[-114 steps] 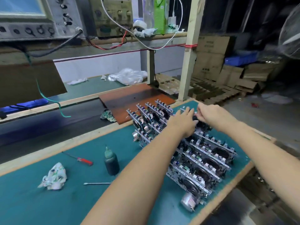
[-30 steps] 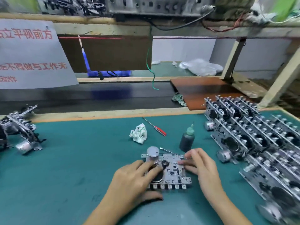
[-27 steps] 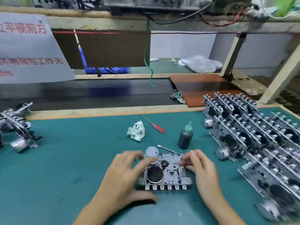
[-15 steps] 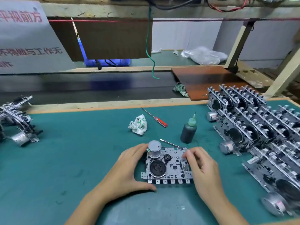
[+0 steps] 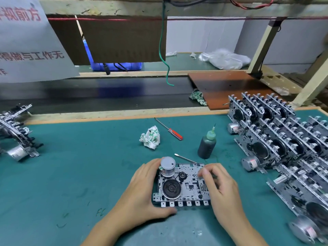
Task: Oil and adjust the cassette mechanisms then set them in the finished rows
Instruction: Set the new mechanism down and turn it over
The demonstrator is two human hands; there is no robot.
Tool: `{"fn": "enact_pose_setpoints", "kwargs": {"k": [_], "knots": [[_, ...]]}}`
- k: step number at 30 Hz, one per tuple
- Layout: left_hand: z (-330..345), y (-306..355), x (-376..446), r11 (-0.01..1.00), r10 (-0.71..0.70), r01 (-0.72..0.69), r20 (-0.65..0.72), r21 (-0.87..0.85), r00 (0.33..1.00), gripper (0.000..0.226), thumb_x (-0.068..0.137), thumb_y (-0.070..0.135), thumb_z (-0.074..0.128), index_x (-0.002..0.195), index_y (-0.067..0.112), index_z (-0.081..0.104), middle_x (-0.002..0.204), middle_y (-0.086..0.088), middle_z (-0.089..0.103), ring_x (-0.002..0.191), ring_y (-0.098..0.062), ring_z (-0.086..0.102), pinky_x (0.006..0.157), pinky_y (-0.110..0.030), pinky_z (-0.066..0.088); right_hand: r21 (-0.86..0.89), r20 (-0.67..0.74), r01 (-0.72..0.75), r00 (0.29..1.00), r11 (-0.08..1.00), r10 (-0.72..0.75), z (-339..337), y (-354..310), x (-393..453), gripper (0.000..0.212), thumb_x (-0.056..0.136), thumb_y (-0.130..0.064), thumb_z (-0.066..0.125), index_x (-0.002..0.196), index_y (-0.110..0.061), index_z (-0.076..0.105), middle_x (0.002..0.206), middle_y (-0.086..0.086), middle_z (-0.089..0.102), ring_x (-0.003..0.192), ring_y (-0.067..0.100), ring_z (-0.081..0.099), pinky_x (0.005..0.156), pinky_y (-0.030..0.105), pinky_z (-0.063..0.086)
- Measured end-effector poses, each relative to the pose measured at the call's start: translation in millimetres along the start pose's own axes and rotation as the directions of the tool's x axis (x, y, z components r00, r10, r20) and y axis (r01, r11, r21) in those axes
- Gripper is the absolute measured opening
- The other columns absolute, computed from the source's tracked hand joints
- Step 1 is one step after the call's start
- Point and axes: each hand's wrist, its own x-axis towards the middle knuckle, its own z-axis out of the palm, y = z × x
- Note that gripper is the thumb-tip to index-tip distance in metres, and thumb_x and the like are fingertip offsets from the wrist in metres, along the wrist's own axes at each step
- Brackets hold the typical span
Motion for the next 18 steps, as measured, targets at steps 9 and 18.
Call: {"fn": "enact_pose_setpoints", "kwargs": {"k": [9, 18], "knots": [[-1, -6, 0, 1.0, -0.016, 0.017, 0.022, -0.024, 1.0, 0.1, 0.051, 0.071, 0.077, 0.133, 0.051, 0.024, 0.136, 0.04, 0.023, 0.131, 0.011, 0.025, 0.108, -0.012, 0.02, 0.014, -0.01, 0.076, 0.997, 0.997, -0.075, -8, -6, 3, 0.024, 0.085, -0.048, 0.042, 0.093, -0.031, 0.057, 0.099, -0.018, 0.056, 0.101, 0.007, 0.052, 0.085, 0.013, 0.037], [-2, -7, -2, 1.0, 0.007, -0.007, 0.016, -0.025, 1.0, 0.1, 0.05, 0.074, 0.075, 0.134, 0.05, 0.025, 0.137, 0.039, 0.024, 0.131, 0.008, 0.027, 0.109, -0.017, 0.022, -0.414, 0.613, 0.467, 0.777, 0.781, -0.14, -37, -38, 29, 0.105, 0.06, -0.084, 0.048, 0.146, -0.04, 0.008, 0.139, -0.041, 0.004, 0.131, -0.019, -0.003, 0.101, -0.002, -0.008]]}}
